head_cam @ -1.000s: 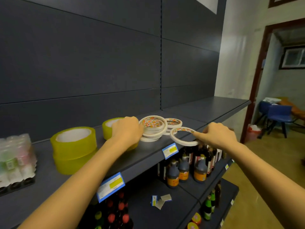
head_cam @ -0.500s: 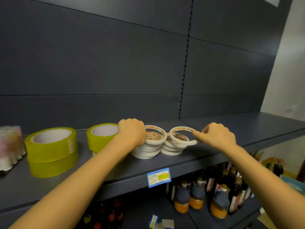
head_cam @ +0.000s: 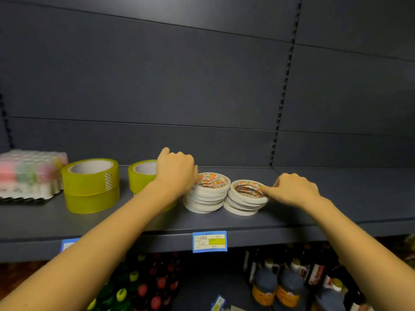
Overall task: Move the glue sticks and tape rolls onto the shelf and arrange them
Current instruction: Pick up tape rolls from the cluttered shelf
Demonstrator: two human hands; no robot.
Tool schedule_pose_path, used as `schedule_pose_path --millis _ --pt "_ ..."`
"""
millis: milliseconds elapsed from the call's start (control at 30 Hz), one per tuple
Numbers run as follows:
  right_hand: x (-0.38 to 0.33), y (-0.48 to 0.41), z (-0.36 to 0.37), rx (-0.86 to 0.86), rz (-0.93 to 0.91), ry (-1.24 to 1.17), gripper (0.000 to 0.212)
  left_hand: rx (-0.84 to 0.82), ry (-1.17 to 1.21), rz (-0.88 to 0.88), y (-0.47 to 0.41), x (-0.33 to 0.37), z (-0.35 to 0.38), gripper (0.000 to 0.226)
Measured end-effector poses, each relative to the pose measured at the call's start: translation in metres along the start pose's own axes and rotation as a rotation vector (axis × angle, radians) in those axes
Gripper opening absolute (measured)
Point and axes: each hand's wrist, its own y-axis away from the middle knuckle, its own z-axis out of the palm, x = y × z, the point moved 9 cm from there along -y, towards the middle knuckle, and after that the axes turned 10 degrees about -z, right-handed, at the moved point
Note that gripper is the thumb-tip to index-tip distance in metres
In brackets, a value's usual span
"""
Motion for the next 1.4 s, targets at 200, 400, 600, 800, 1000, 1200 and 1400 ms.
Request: schedule_pose_path --millis 200,400,600,800,1000,1200,1400 --pt "-0.064 -0.004 -0.048 0.303 -0.233 0.04 0.037 0.131 0.093 0.02 0.019 -0.041 -0.021 0.029" --pt "-0.22 0.017 -0.055 0.353 -0.745 -0.229 0.023 0.103 0.034 -0.162 0.052 -0.152 -0.024 0.028" --pt "-0.376 0.061 -0.034 0.287 -1.077 -0.299 0.031 0.026 -0.052 -0.421 0.113 -0.298 -0.023 0.029" --pt "-0.517 0.103 0.001 0.127 -1.247 -0.329 0.036 -0.05 -0.086 -0.566 0.18 -0.424 -0.021 0.03" --pt "-0.646 0.137 0.018 0.039 -1.326 -0.333 0.036 -0.083 -0.133 -0.618 0.231 -0.549 -0.033 0.031" --pt "-0.767 0.17 0.03 -0.015 -1.362 -0.338 0.037 -0.121 -0.238 -0.656 0.276 -0.659 -0.037 0.03" --pt "-0.87 0.186 0.038 -0.063 -1.382 -0.337 0.035 -0.104 -0.249 -0.744 0.304 -0.753 -0.041 0.03"
